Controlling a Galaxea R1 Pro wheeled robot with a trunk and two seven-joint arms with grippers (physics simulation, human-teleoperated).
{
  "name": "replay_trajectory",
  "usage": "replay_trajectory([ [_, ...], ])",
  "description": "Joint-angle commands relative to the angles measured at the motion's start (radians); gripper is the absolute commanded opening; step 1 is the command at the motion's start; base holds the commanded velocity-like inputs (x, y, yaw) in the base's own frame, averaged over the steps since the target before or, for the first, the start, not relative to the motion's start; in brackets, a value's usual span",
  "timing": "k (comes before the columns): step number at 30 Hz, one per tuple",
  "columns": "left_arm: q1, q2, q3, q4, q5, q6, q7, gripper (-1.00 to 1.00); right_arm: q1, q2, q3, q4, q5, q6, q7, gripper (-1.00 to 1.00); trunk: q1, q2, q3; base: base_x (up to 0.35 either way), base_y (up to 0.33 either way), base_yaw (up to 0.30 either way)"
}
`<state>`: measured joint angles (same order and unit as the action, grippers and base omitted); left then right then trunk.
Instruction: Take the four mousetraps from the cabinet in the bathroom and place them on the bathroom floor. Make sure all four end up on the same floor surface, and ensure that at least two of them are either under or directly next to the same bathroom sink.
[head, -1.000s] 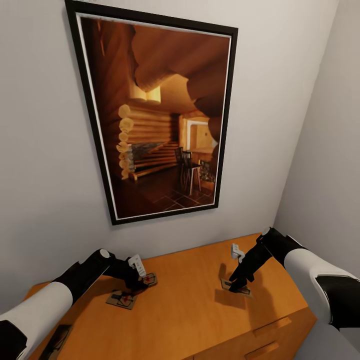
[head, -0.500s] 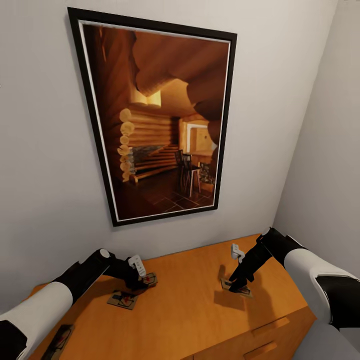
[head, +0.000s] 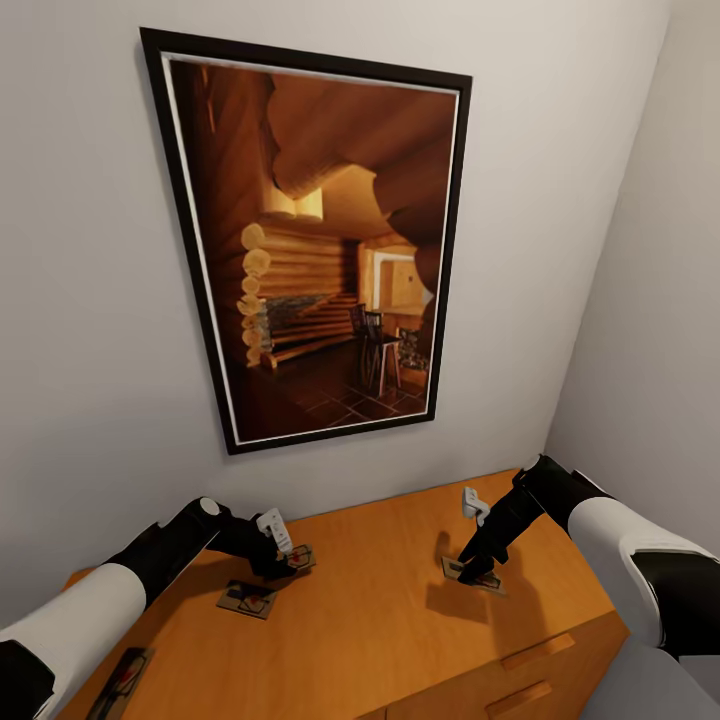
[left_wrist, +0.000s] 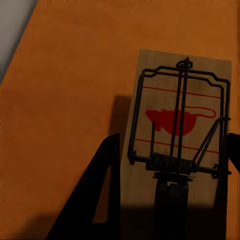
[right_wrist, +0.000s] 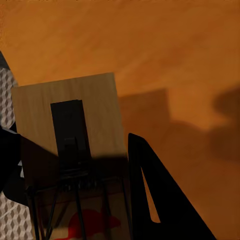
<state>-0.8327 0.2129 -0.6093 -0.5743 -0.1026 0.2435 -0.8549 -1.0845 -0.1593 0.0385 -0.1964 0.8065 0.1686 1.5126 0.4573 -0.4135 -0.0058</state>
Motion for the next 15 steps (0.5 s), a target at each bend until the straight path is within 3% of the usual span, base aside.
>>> replay_trajectory([
  [1, 0.000, 0.001, -0.002, -0.002, -0.002, 0.006, 0.000, -1.00, 0.000, 0.000, 0.004, -0.001, -0.001, 0.017, 0.006, -1.00, -0.003, 0.006, 0.003, 0.000, 0.000, 0.000],
  [15, 0.000, 0.000, -0.002, -0.002, -0.002, 0.006, 0.002, -1.00, 0.000, 0.000, 0.004, -0.001, -0.001, 0.017, 0.006, -1.00, -0.007, 0.013, 0.006, 0.000, 0.000, 0.000],
])
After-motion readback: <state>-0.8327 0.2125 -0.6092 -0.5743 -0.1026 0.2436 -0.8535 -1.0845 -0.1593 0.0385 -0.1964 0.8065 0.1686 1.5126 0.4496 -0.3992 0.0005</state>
